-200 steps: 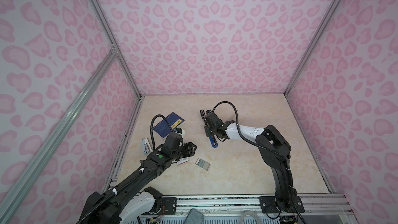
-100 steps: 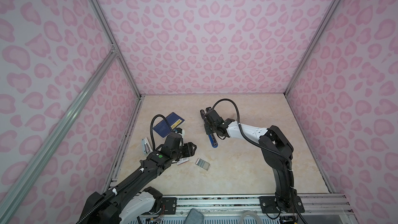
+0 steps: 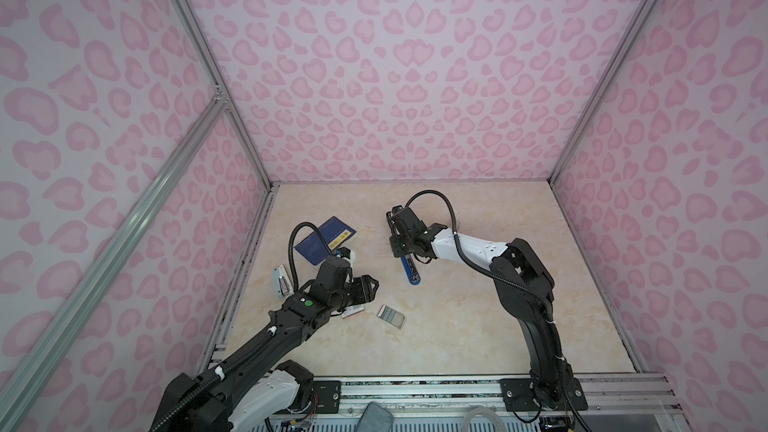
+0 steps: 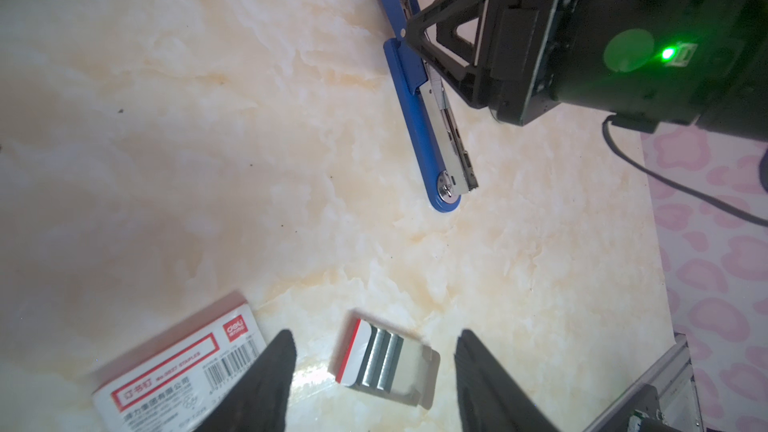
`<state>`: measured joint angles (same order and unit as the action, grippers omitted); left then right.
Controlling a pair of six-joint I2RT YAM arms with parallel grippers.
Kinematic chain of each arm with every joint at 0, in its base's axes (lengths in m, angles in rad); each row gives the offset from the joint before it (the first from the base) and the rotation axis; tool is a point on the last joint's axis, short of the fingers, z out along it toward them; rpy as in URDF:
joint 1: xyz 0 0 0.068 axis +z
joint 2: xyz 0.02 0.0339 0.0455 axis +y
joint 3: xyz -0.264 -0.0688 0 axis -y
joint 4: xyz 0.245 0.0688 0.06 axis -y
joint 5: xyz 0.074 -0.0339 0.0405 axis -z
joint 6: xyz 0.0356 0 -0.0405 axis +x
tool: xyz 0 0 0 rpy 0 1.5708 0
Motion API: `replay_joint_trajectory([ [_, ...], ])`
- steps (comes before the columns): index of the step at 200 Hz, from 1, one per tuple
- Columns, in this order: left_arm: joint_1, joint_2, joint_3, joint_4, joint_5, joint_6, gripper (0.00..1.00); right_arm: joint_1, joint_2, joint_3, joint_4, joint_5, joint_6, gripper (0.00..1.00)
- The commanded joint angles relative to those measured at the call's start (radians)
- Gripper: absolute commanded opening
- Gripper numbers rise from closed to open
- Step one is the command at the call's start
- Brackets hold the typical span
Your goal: Load the staples into the stapler
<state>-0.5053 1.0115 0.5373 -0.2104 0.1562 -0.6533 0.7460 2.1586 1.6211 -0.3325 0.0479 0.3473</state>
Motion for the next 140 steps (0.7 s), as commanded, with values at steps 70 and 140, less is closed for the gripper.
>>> replay_joint_trajectory([
  [70,0.001,-0.002,-0.010,0.028,-0.004,-0.003,0.64,-0.001,-0.003,-0.032,-0.023,-0.033,0.008,0.38],
  [140,0.001,0.004,-0.016,0.037,0.000,-0.008,0.64,0.007,-0.048,-0.099,-0.007,-0.031,0.015,0.37],
])
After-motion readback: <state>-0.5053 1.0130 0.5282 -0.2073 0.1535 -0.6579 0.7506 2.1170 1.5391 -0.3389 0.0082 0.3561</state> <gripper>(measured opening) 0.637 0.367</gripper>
